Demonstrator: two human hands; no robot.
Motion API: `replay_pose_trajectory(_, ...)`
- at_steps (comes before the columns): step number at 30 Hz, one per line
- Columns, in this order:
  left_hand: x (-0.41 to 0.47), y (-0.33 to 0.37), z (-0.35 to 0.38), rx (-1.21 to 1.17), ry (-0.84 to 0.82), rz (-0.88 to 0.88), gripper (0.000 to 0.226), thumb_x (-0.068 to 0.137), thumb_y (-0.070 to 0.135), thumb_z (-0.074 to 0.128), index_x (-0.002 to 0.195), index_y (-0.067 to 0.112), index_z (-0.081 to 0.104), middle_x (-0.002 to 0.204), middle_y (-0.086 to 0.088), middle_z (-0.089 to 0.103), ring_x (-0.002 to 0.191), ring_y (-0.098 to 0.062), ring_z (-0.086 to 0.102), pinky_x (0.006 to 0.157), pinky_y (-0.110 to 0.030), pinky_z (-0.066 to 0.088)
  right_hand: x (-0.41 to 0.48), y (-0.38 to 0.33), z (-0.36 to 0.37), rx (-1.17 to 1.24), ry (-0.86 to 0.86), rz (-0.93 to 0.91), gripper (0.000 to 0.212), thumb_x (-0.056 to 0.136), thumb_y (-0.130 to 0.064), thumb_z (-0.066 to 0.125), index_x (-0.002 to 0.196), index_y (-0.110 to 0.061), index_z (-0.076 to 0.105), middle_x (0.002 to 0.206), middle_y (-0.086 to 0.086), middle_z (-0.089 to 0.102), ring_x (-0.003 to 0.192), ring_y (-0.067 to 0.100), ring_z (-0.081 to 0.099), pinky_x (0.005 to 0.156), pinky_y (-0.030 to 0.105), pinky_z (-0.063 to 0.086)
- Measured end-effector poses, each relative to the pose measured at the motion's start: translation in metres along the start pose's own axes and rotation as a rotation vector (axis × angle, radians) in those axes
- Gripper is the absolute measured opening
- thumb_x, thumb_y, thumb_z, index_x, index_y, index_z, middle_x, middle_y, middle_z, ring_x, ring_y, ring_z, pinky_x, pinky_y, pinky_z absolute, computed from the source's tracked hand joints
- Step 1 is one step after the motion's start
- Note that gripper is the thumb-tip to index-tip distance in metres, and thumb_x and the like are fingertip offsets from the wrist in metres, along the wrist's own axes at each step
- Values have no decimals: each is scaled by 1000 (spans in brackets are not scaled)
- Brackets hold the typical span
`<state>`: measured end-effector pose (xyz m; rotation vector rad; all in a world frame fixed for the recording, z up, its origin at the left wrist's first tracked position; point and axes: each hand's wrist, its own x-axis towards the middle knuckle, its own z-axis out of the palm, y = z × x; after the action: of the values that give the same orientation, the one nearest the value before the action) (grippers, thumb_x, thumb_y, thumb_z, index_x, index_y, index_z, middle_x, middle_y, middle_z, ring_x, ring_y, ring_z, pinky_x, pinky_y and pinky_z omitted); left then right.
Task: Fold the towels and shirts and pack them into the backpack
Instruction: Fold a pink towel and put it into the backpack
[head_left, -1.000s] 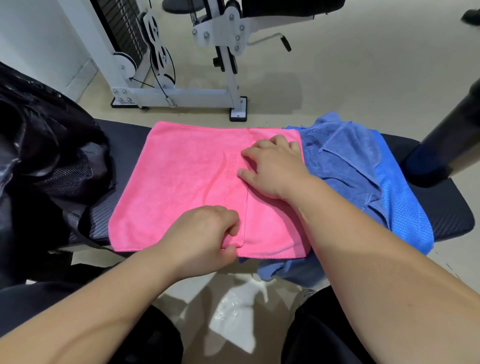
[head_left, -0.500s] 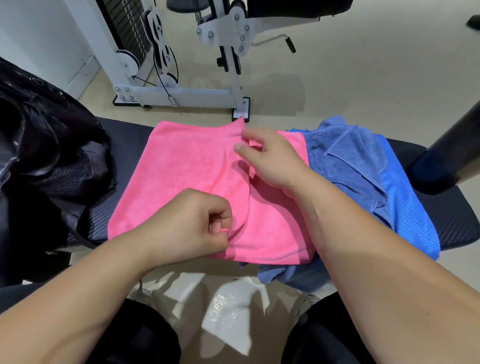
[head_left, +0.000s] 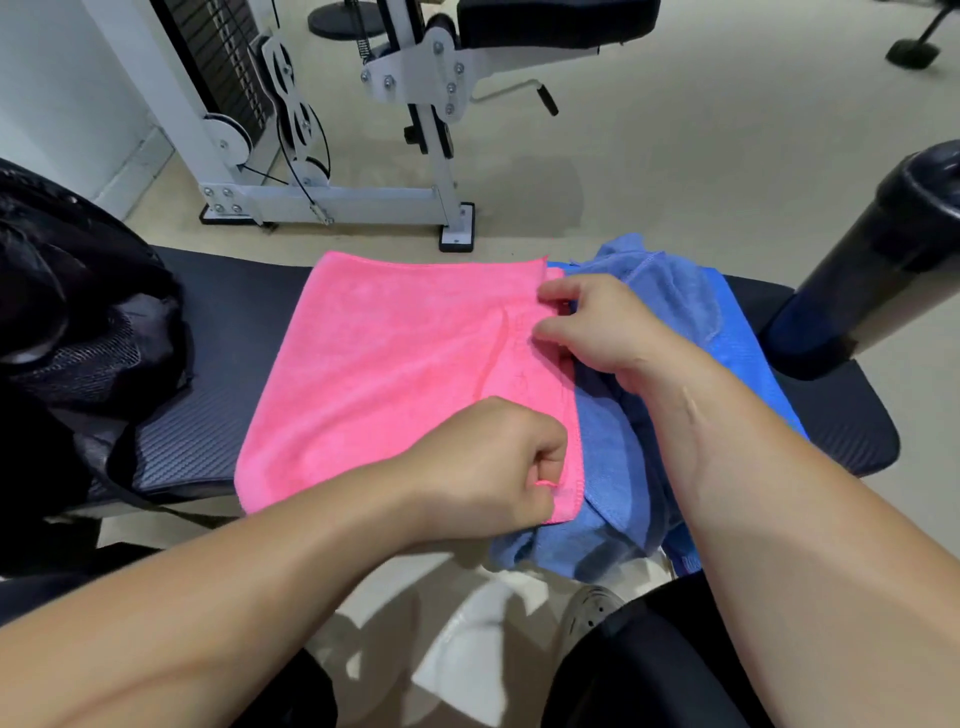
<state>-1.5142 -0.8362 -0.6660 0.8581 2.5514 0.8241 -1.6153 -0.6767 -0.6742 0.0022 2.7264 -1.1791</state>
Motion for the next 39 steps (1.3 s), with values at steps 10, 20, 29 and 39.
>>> replay_pose_trajectory(10, -5, 6, -2, -112, 46, -30, 12, 72, 9, 70, 73, 19, 63, 56, 12, 54, 53, -2, 50, 52, -12, 33, 1, -2, -12, 235, 66, -32, 64, 73, 3, 70, 133, -17, 63, 104, 5, 72, 77, 10, 67, 82, 32, 60)
replay_pose_trajectory(20, 0, -1, 9, -16, 5, -44, 21, 79, 36, 78, 78, 20, 64, 67, 5, 63, 62, -9, 56, 61, -26, 46, 3, 5, -9, -309, 60, -65, 44, 80, -36, 75, 117, -14, 66, 118, 12, 63, 100, 25, 59, 79, 33, 47)
replay_pose_trajectory(29, -3, -91, -21, 436, 307, -436, 83, 85, 73, 35, 151, 23, 36, 156, -9, 36, 143, -34, 33, 117, -53, 29, -7, -12, 37, -705, -70, -225, 80, 93, -69, 41, 158, -25, 24, 169, 8, 4, 154, 34, 2, 122, 58, 7)
replay_pose_trajectory(39, -57, -117, -19, 534, -22, -690, 110, 68, 94, -1, 156, 31, -22, 165, -4, -28, 153, -34, -18, 116, -72, 8, -29, -17, 86, -850, -267, -313, 88, 90, -80, 15, 159, -32, -10, 166, 6, -22, 151, 32, -26, 117, 64, -13)
